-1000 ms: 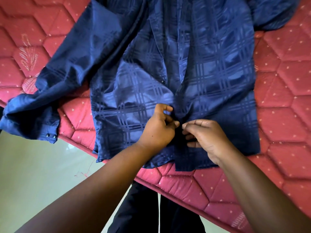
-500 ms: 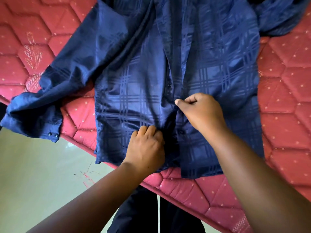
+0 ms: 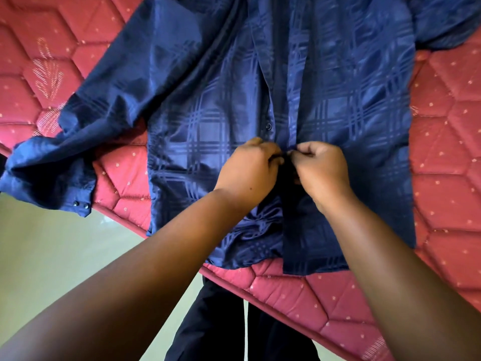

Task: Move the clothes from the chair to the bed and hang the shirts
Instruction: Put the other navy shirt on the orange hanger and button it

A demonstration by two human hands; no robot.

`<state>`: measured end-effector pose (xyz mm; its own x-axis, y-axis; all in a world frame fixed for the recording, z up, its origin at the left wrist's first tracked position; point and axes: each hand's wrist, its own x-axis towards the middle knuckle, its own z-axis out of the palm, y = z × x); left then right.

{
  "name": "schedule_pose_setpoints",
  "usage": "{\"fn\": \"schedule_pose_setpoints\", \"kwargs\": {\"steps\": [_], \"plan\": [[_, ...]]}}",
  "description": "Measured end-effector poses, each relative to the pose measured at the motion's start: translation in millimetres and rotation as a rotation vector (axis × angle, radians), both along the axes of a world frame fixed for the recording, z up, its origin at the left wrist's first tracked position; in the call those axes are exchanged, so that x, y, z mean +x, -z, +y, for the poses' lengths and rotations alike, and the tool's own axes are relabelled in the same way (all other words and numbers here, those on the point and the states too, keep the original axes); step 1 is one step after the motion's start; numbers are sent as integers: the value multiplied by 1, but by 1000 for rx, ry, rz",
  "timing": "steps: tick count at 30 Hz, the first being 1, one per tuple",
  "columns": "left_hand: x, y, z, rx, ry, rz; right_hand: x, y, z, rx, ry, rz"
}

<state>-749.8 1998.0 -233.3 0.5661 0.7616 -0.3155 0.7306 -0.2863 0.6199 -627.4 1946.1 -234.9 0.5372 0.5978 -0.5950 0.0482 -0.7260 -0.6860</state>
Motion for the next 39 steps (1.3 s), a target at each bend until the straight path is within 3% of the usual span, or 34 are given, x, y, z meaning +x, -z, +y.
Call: {"fn": "schedule_pose_setpoints", "kwargs": {"steps": [2,5,13,18,24,26,30,39], "plan": [[1,5,-1,-25,75,107,3,-2,-5,0,158,203],[-1,3,-5,-7,27,118,10,-5,-11,-1,236,332],[8,1,-5,-54,-68,188,8,-7,-11,28,206,286],[22,-12,1,-419,-462,-169,5,-11,-10,114,157,181],[37,-19,5,-777,-753,-452,12,-13,-10,173,107,80],[35,-15,2,-664,-698,-404,12,-10,-12,177,69,-40],[26,-5,-2,-44,-177,-8,8,-16,-14,201,40,-270],[25,7,0,81,8,134,0,-1,-14,34,-215,-324]]}}
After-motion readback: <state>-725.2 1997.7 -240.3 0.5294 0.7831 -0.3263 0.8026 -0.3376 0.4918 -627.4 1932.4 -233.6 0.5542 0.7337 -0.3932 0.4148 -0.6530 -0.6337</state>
